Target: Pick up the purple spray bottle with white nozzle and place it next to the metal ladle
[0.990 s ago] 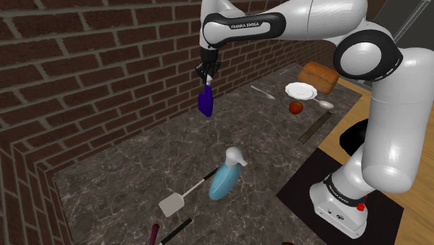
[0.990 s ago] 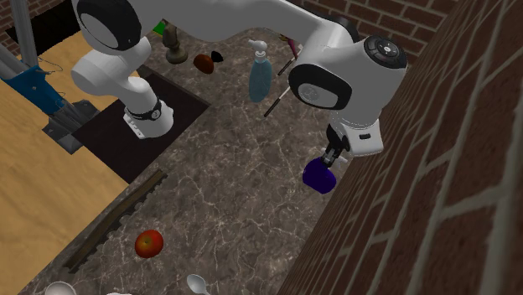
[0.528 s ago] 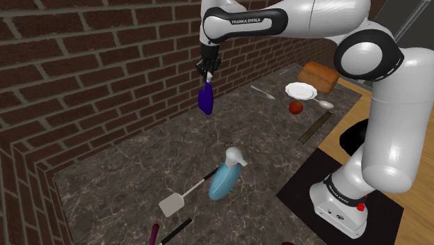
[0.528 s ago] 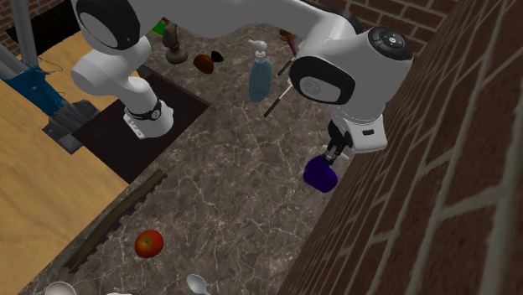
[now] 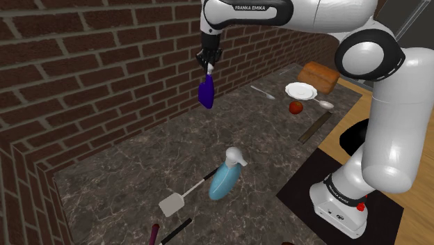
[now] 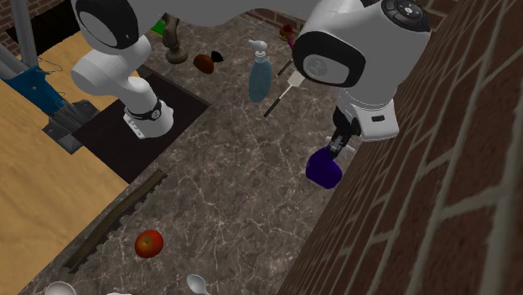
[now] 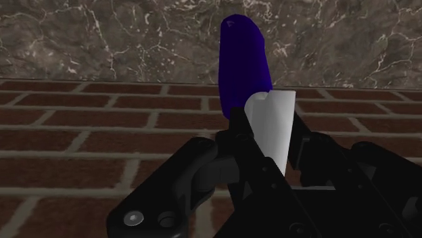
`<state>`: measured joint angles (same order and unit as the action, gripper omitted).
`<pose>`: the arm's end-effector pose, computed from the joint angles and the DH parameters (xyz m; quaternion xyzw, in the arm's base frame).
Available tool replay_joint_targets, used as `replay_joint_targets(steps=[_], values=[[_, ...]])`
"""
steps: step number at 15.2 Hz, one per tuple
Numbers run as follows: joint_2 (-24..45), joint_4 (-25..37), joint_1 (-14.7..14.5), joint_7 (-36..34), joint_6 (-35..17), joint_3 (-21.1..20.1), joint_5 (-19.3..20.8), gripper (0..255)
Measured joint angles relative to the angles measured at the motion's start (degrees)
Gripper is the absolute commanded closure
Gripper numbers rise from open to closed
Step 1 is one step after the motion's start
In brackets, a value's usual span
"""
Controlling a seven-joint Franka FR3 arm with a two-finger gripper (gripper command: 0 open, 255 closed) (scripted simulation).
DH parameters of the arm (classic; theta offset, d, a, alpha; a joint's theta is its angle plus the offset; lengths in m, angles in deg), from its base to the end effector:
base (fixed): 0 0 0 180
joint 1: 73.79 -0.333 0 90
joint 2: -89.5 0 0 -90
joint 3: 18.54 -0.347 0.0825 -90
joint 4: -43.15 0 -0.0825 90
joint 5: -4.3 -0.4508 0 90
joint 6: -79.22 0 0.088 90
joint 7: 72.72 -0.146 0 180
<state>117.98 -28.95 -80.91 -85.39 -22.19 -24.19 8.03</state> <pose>0.7716 0.1511 0.4536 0.9999 0.0009 0.0100 0.0065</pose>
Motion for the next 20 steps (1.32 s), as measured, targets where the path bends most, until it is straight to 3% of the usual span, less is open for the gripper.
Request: replay_joint_targets(steps=[9, 20], values=[[1.3, 9.1, -0.4, 0.2, 7.8, 0.0, 0.1, 255], [-13.4, -5.3, 7.2, 9.7, 7.9, 2.5, -2.1, 255]])
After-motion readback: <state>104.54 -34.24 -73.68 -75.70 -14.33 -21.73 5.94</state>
